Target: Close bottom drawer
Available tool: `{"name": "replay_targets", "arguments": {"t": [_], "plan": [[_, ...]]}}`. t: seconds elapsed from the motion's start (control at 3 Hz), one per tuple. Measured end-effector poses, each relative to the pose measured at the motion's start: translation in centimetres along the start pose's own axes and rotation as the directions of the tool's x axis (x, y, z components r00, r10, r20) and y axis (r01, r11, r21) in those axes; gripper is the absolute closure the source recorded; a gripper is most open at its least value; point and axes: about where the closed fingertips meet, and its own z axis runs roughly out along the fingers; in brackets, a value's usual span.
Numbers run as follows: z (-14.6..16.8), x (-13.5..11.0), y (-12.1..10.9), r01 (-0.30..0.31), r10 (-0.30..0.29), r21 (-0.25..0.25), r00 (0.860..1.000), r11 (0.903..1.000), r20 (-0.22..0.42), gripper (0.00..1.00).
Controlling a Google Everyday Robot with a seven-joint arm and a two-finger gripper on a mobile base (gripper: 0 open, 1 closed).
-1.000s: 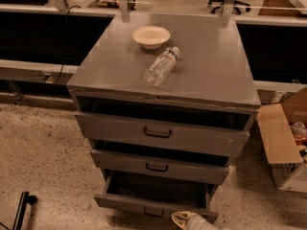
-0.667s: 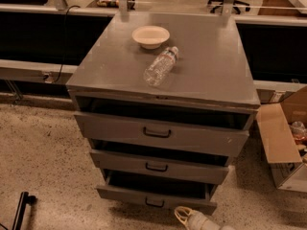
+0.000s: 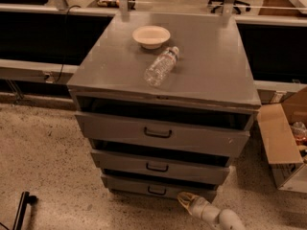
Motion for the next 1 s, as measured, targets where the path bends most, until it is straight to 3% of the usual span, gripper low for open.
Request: {"name": "replay_targets", "arguments": {"t": [0.33, 0.67, 1.0], "plan": [[1.2, -0.2, -1.9, 0.003, -0.003, 0.000, 1.000, 1.0000, 0.006, 1.00], [1.3, -0.6, -1.0, 0.023, -0.020, -0.047, 0.997, 0.9986, 0.070, 1.00], [-0.1, -0.7, 3.2, 0.027, -0.009, -0.139, 0.992, 0.9900, 0.128, 1.00]]}}
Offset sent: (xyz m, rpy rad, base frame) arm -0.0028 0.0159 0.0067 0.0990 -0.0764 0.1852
